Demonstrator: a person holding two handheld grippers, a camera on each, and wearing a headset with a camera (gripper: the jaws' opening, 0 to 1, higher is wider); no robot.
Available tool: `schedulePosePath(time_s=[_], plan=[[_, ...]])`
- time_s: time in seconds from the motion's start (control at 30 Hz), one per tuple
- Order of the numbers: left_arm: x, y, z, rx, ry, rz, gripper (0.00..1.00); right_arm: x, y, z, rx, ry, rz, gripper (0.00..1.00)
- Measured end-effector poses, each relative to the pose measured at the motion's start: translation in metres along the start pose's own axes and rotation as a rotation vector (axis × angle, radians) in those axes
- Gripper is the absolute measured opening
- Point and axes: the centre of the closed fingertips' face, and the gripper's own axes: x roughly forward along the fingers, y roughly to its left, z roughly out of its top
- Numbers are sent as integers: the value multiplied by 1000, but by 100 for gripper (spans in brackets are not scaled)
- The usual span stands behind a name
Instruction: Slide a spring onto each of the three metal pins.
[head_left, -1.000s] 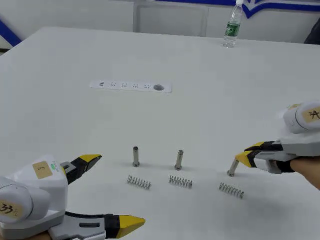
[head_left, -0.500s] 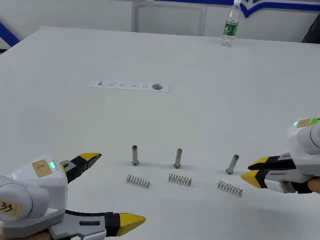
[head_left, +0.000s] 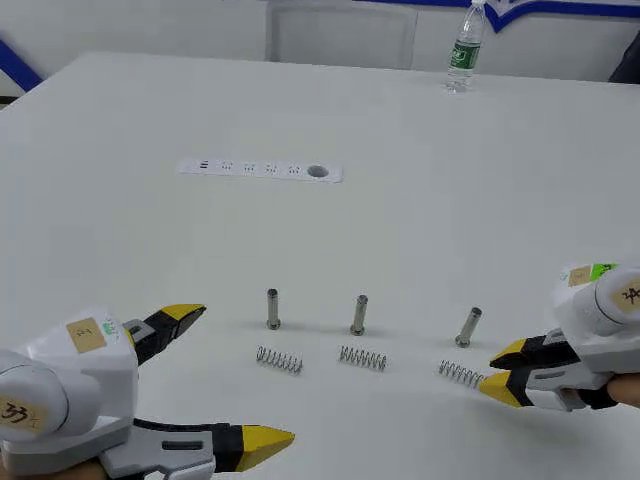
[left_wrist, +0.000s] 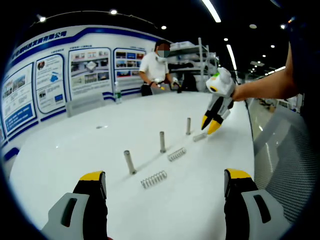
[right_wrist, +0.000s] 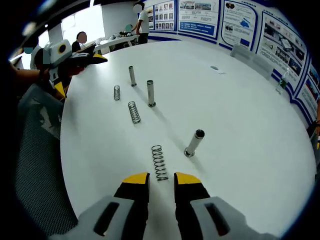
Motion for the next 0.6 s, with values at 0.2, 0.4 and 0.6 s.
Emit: schedulePosePath(time_s=[0.2, 0.4, 0.6], plan=[[1, -1, 0, 1, 3, -4, 99, 5, 2, -3, -22, 23, 16, 20], [3, -3, 0, 2, 4, -10, 99, 10, 1, -5, -31, 39, 26, 18], [3, -4, 1, 3, 5, -13, 98, 14, 2, -9, -23, 56, 48, 16]])
